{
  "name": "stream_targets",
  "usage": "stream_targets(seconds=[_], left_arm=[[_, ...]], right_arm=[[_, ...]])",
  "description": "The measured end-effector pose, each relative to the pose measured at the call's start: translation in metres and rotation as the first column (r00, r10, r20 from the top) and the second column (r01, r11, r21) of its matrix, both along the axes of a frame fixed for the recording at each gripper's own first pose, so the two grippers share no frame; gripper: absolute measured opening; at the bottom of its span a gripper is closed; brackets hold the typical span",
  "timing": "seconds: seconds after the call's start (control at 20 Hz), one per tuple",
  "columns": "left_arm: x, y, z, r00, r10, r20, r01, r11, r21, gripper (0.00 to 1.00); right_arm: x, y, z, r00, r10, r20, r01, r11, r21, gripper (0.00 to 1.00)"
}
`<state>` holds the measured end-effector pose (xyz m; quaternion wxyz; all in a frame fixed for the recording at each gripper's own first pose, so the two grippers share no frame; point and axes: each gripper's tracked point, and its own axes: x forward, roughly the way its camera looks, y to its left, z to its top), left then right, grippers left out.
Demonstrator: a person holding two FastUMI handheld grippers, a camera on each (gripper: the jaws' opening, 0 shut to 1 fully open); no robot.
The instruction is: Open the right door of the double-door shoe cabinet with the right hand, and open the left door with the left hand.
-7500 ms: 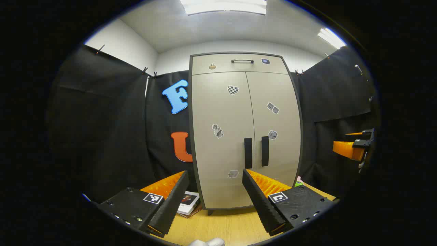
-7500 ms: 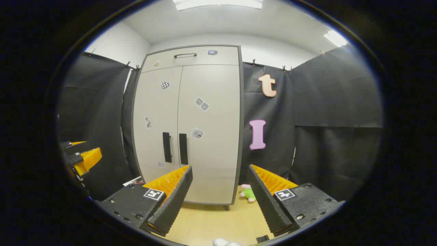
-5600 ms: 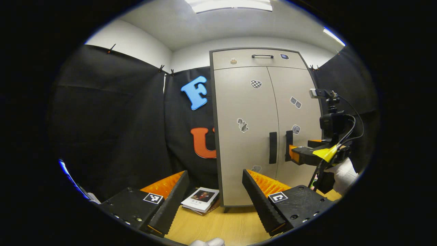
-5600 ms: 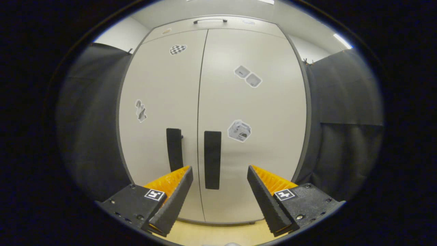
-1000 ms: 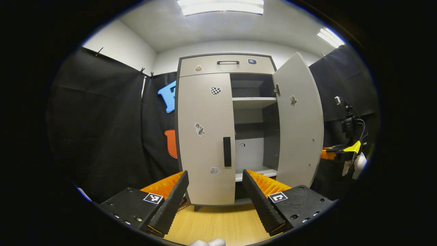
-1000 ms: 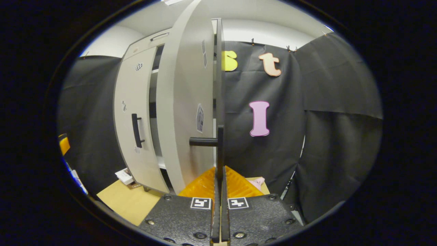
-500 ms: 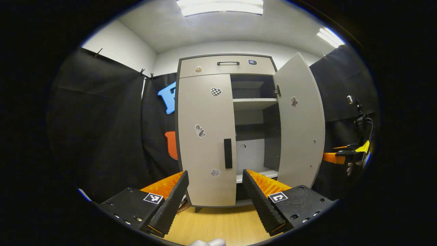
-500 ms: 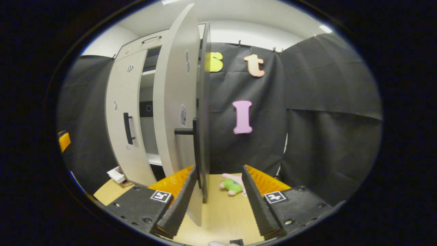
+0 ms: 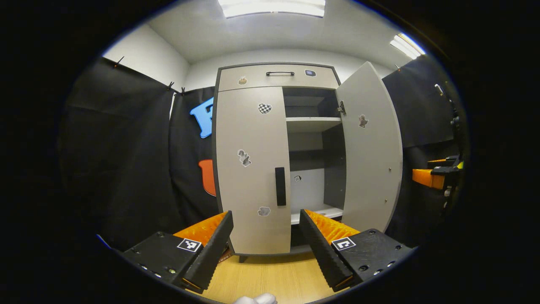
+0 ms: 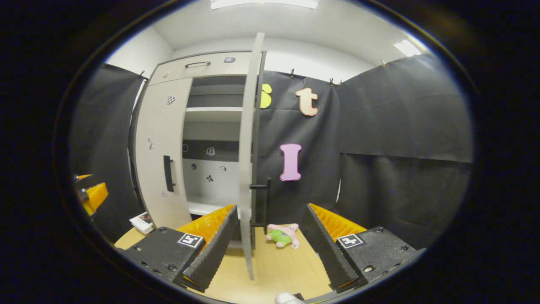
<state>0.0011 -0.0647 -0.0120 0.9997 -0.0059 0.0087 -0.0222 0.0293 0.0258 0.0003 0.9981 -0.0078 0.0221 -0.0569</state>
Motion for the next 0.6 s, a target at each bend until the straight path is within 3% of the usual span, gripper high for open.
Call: stream_targets(seconds=[0.3, 0.6], left_arm=[[0.037, 0.012, -0.006, 1.0, -0.006, 0.014, 0.006, 1.0, -0.015, 0.96], [0.097, 0.005, -0.002, 0.999, -0.005, 0.052, 0.006, 1.0, -0.015, 0.96]], right_arm=[[-0.021, 0.069, -0.01, 0.998, 0.068, -0.001, -0.068, 0.996, 0.059, 1.0], [-0.039, 0.09, -0.02, 0.997, 0.058, -0.041, -0.056, 0.997, 0.06, 1.0]])
